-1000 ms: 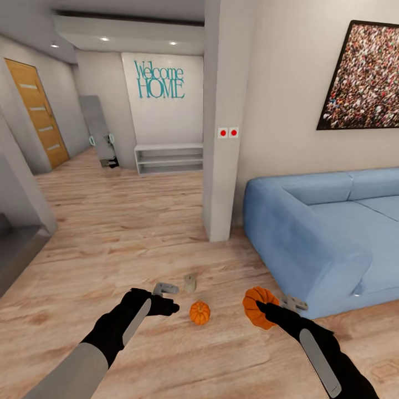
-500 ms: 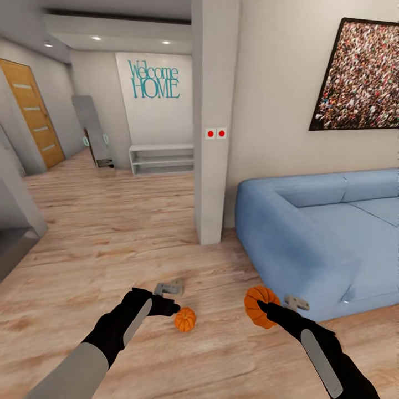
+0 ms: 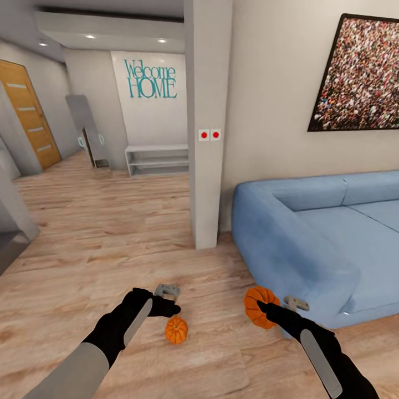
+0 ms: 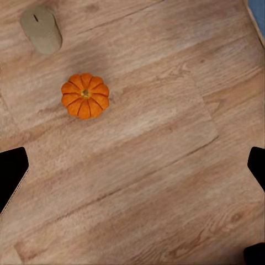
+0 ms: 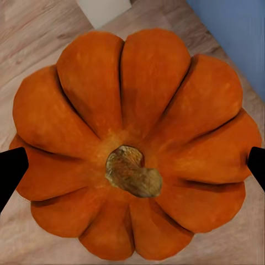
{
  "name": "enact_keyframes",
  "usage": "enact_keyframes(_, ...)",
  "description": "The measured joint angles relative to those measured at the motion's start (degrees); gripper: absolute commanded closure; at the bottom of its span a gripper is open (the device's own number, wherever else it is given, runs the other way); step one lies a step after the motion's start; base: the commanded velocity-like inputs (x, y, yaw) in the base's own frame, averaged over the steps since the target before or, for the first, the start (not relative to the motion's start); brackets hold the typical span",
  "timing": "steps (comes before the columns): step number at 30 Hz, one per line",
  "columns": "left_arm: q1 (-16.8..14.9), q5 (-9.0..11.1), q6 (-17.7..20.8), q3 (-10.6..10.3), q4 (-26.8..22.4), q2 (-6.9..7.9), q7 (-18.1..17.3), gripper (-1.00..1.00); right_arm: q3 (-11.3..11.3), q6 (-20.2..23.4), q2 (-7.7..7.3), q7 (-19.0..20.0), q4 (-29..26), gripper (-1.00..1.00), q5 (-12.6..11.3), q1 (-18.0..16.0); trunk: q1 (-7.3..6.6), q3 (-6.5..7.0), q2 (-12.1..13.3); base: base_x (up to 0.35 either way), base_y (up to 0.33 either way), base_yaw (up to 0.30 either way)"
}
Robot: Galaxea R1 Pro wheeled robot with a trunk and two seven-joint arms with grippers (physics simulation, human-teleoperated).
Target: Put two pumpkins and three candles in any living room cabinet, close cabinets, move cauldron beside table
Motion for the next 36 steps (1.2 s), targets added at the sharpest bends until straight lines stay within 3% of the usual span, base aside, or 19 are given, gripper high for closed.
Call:
enact_keyframes(15,-0.02,0.3,2.99,0.0,0.61,-0.03,-0.18,-1.0,0.32,0.01,0.08,0.0,0.01,1.0,0.13,0.0,0.0,0.0,0.0,0.335,-0.001,0.0)
enact_keyframes(24,-0.17,0.8,9.28,0.19,0.9,-0.03,-2.49,-1.0,0.6,0.15,0.25,0.17,-0.17,1.0,-0.16,-0.01,0.03,0.0,0.0,0.136,0.0,0.0)
enact_keyframes(31,-0.26,1.07,12.57,0.38,0.76,-0.08,-3.44,-1.0,4.01,0.49,0.66,0.11,-1.75,1.0,-0.39,0.0,0.03,0.0,0.0,0.01,0.001,0.0)
enact_keyframes(36,-0.26,1.09,12.91,0.4,0.75,-0.09,-3.51,-1.0,4.68,0.58,0.67,-0.02,-1.9,1.0,0.01,-0.01,0.03,0.0,0.0,0.023,0.1,0.0)
